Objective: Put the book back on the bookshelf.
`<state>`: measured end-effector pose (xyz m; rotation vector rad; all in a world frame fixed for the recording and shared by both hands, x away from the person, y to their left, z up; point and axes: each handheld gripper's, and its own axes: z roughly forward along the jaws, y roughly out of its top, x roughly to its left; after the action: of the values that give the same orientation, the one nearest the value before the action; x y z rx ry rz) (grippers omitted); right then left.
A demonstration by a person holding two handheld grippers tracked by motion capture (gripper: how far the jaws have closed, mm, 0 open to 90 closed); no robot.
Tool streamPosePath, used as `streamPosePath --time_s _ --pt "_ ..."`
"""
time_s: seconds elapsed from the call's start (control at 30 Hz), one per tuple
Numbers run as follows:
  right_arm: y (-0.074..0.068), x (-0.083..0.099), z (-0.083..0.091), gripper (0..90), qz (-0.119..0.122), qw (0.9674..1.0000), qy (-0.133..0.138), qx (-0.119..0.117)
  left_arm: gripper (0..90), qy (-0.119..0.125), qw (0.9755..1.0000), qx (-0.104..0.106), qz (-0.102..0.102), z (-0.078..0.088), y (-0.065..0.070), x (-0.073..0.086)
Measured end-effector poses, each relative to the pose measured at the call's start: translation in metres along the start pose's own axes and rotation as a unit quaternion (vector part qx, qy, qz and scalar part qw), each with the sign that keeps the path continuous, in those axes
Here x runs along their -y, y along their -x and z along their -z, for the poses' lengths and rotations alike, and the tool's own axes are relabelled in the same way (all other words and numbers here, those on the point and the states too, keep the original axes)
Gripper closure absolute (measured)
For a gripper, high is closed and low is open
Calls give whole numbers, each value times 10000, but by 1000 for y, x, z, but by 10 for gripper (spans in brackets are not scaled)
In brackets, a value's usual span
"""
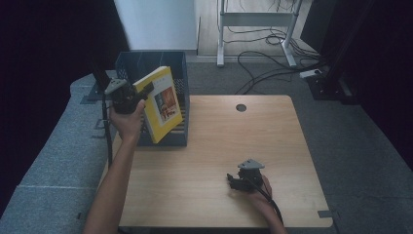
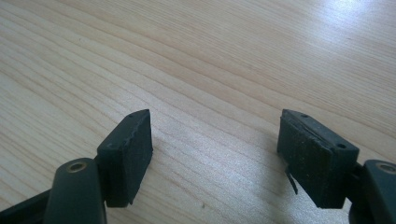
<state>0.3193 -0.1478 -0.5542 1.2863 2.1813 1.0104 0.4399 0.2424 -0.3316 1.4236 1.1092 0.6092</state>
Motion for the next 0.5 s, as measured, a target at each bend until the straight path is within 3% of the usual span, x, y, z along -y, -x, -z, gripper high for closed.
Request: streamPosePath --time_s 0.2,0.5 --pt "0 0 0 261 13 10000 8 5 754 -23 9999 -96 -104 -7 1 -3" --pt "0 0 0 261 2 10000 10 1 754 -18 9998 -158 -101 -22 2 -4"
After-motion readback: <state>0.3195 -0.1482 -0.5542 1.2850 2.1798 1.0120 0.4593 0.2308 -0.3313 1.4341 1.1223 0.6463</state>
